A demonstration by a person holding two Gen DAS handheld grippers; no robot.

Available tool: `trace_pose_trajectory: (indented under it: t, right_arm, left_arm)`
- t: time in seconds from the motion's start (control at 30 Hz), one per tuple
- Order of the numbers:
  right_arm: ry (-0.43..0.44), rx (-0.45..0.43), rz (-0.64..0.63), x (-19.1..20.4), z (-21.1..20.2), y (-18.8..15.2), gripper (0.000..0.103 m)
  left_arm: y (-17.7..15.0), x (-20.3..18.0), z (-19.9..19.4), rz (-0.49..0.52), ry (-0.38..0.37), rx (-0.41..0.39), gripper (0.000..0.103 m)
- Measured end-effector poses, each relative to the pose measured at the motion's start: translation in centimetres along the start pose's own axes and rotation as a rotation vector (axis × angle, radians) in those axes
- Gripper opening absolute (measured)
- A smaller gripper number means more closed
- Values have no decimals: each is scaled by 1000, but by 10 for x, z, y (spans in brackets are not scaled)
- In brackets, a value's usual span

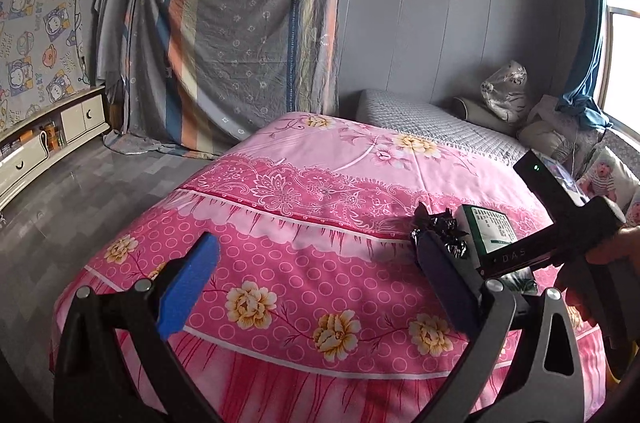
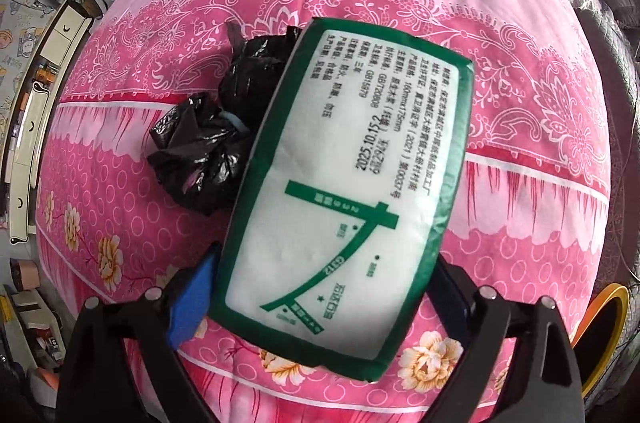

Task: Collect trash
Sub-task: 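Grasp the green-and-white tissue pack on the bed with the right gripper, then grasp the black plastic bag with the left gripper while the right gripper holds the tissue pack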

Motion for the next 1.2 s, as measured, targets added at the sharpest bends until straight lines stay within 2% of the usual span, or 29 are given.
trace_pose_trajectory:
  t: [0.1, 0.23, 0.37, 0.47, 0.57, 0.77, 0.97, 1.03, 1.07, 1.17, 1.2]
  right_arm:
    - [87, 3, -10, -13, -14, -4, 80]
    - [266, 21, 25, -47, -39, -24, 80]
    - [408, -52, 63, -85, -71, -52, 80]
    - [466, -114, 77, -110, -89, -70, 80]
    - [520, -153, 79, -131, -101, -83, 80]
    - [608, -215, 86, -166, -119, -95, 80]
    - [642, -242, 95, -185, -127, -93, 81]
    - [658, -247, 92, -188, -129, -95, 81]
    - [662, -250, 91, -189, -129, -95, 81]
    - [671, -255, 93, -191, -133, -104, 81]
    - [675, -254, 95, -191, -132, -104, 81]
  left_arm:
    - [3, -10, 5, 43, -43, 26, 95]
    - [6, -32, 17, 122, -140, 80, 95]
    - [8, -64, 33, 212, -247, 119, 95]
    - [10, -86, 55, 253, -305, 169, 95]
    - [10, -100, 83, 253, -341, 236, 95]
    - [18, -124, 127, 287, -320, 295, 95]
    - [18, -129, 158, 251, -304, 354, 94]
    - [18, -131, 164, 254, -302, 366, 86]
    - [17, -131, 167, 253, -304, 378, 79]
    - [15, -130, 177, 243, -295, 412, 72]
    - [14, -130, 181, 238, -294, 423, 63]
Point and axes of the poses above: each gripper's, at about its wrist camera, not at the fingertips, and z roughly the way its jaws point, x to its left, y to its top, the point moved 1 cm from there along z, roughly the way its jaws point, and after that the axes turned 13 degrees about z, right-handed, at the moved point
